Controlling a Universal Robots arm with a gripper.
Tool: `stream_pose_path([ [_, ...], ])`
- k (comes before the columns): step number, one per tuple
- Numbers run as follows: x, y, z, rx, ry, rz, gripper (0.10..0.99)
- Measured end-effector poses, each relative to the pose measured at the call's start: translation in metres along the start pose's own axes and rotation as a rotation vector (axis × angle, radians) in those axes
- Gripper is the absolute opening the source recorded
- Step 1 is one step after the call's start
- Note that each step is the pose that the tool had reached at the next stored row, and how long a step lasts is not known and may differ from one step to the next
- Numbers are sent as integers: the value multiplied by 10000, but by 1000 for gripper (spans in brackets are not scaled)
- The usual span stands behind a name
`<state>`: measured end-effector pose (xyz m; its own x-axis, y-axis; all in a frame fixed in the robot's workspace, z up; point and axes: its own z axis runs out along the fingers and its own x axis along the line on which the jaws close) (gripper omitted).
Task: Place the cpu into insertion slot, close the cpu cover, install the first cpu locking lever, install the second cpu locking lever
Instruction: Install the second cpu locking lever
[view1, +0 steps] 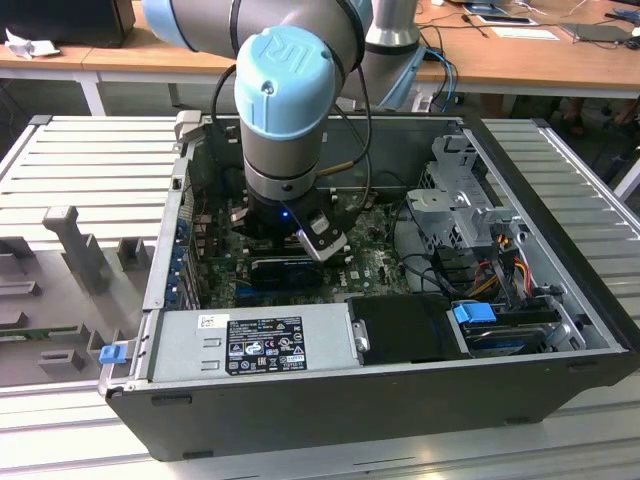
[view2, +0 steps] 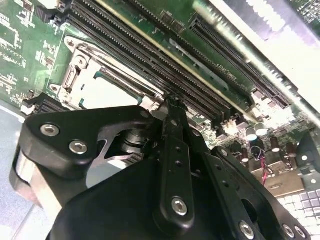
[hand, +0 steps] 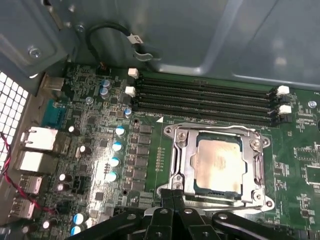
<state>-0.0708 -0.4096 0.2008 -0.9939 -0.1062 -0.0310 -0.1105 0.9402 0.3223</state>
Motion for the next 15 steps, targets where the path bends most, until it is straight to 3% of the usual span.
stream_pose_path([
  [3,2,-13,-2,-41,-3,-3,106],
  [7,10,-54,6,-299,-33,-4,106],
  [15,18,-74,72,-588,-65,-17,106],
])
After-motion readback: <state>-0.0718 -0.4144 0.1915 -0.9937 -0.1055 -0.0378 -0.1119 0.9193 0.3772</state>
